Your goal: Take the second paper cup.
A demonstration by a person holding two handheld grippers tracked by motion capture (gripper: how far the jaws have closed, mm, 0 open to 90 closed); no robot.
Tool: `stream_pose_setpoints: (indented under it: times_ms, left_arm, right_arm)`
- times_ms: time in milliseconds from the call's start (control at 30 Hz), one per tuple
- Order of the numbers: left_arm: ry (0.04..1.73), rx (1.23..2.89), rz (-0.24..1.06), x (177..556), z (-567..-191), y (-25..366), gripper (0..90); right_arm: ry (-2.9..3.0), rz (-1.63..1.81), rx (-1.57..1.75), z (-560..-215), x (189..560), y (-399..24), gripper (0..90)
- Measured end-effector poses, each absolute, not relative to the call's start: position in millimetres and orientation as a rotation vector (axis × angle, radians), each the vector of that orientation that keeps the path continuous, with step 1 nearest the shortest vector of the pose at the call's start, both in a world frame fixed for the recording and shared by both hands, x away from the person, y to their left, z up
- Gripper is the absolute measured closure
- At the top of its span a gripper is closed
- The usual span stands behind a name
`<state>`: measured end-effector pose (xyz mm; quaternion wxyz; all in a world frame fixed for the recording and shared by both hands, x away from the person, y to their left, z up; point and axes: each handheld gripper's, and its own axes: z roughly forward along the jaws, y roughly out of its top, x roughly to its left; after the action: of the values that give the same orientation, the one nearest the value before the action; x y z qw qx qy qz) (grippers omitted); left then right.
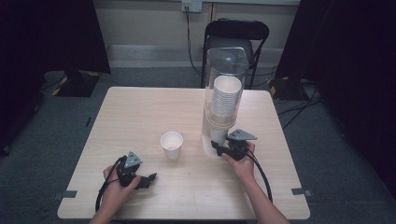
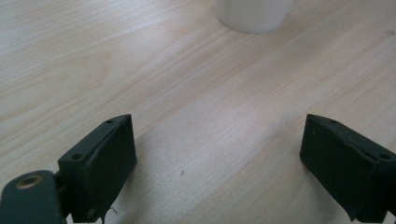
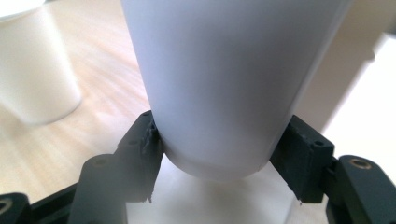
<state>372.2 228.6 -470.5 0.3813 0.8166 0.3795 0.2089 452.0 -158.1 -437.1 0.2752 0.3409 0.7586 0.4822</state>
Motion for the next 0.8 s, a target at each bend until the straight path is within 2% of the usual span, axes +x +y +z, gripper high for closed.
stream_pose_setpoints:
  times_ms: [133,267,800]
  left_arm:
    - [0.970,2.075,0.532,372.3,-470.8,228.1,9.9]
    - [0.975,2.070,0.531,372.0,-471.0,227.8,9.9]
    - [0.970,2.067,0.530,372.3,-471.3,227.9,9.8]
  right_arm:
    - [2.115,1.219,0.923,-428.9,455.7,-159.0,37.0]
    - [2.168,1.132,0.917,-437.3,456.4,-170.0,36.8]
    - [2.161,1.074,0.990,-439.6,444.6,-210.5,36.6]
